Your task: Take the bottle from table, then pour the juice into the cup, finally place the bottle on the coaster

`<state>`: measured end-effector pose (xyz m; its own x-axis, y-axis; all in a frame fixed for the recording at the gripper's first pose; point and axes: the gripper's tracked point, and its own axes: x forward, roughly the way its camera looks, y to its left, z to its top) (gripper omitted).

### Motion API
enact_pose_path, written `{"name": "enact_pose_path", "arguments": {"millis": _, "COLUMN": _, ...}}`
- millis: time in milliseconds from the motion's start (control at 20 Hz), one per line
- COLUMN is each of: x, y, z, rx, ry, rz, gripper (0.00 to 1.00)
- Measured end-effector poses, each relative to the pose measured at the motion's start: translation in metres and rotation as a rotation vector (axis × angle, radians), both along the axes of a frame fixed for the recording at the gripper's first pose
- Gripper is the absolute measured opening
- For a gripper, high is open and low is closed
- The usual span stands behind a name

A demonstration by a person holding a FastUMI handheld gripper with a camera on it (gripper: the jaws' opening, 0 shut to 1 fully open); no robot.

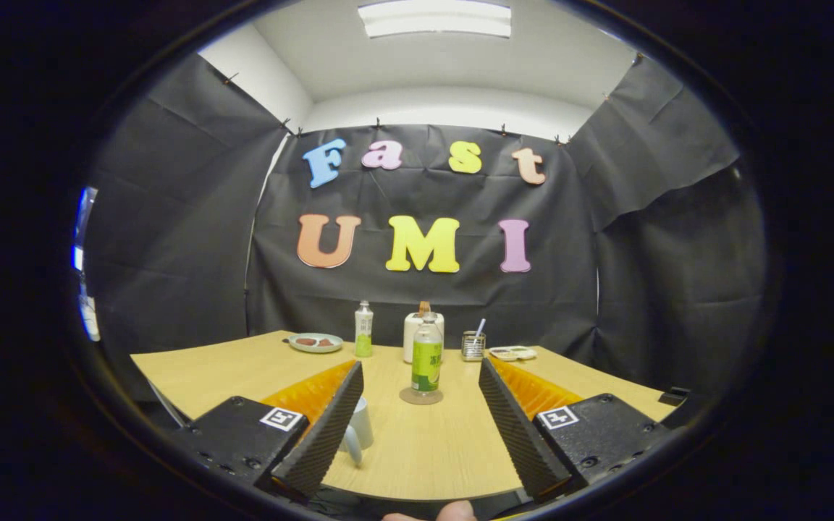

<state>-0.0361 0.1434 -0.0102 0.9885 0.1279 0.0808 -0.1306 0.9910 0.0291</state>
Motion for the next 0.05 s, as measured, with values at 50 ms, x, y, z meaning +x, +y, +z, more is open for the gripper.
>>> {"name": "enact_pose_path", "arguments": {"millis": 50, "x": 0.0005, "y": 0.0012, "z": 0.0001, "rx": -0.002, "ry": -0.002, "rz": 0.001, "gripper": 1.0}}
